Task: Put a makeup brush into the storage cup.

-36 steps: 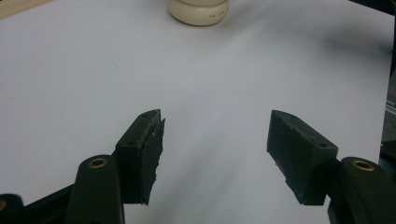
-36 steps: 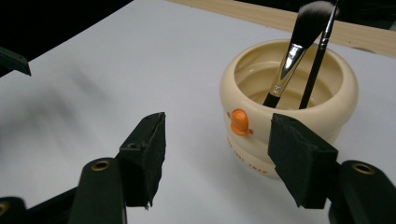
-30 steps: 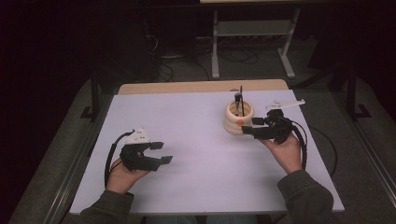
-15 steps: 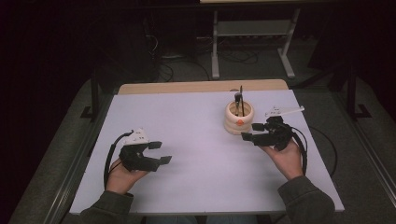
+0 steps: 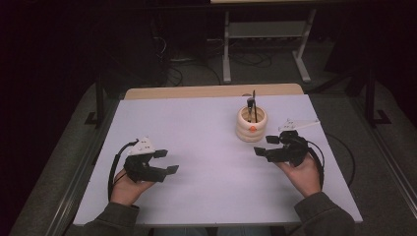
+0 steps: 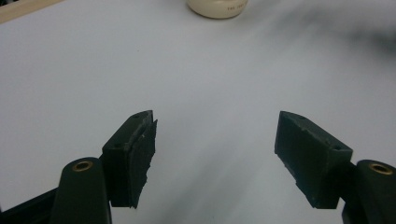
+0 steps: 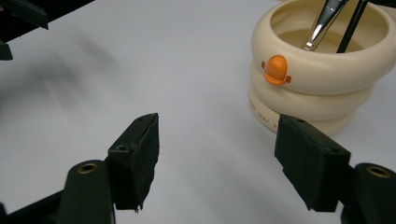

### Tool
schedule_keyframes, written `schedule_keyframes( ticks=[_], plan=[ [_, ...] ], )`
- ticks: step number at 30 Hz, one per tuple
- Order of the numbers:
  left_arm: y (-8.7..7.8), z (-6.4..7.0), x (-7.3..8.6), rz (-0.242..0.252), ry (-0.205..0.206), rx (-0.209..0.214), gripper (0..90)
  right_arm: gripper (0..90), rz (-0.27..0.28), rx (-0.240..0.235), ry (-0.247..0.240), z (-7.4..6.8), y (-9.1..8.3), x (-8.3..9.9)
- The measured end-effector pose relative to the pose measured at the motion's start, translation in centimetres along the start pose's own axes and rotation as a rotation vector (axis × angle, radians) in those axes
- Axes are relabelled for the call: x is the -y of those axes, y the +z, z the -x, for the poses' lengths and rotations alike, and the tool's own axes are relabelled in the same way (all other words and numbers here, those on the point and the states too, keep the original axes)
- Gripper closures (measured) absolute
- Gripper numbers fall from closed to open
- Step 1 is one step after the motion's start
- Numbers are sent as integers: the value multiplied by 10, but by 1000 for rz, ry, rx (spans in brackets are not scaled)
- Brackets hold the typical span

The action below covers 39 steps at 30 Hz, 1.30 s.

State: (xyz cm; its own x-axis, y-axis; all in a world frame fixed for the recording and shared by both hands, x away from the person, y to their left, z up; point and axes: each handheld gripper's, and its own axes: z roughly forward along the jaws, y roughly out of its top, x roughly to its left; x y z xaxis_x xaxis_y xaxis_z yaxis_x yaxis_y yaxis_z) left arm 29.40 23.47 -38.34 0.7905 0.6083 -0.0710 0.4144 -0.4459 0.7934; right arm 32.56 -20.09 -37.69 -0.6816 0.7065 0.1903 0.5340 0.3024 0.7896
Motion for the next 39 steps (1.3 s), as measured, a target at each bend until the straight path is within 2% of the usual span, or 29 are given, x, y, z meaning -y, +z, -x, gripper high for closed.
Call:
schedule_keyframes(
  ticks=[5, 6, 7, 8, 12, 20, 26, 32, 33, 39],
  plan=[
    [-2, -2, 4, -3, -8, -8, 269, 291, 12, 3, -9, -1, -2, 4],
    [-2, -1, 5, 5, -17, -9, 269, 288, 2, 3, 8, -2, -2, 5],
    [-3, -1, 5, 2, -18, -11, 269, 287, 8, 5, -11, -1, -2, 6],
    [-4, -2, 6, 5, -18, -14, 269, 287, 5, 5, 3, -2, -2, 8],
    [-5, -2, 9, 1, -24, -19, 269, 284, 0, 8, -6, -2, -3, 13],
    [-6, 0, 13, -2, -17, -19, 266, 262, 6, 10, 11, -2, -6, 23],
    [-9, 1, 15, 10, -15, -21, 265, 252, 14, 19, 4, -3, -7, 29],
    [-9, 3, 19, 1, -10, -26, 262, 249, 15, 25, 15, -4, -8, 34],
    [-9, 3, 19, 2, -11, -26, 261, 249, 21, 27, 5, -3, -8, 35],
    [-11, 3, 22, 8, -12, -31, 260, 255, 18, 23, 22, -4, -9, 41]
  ],
)
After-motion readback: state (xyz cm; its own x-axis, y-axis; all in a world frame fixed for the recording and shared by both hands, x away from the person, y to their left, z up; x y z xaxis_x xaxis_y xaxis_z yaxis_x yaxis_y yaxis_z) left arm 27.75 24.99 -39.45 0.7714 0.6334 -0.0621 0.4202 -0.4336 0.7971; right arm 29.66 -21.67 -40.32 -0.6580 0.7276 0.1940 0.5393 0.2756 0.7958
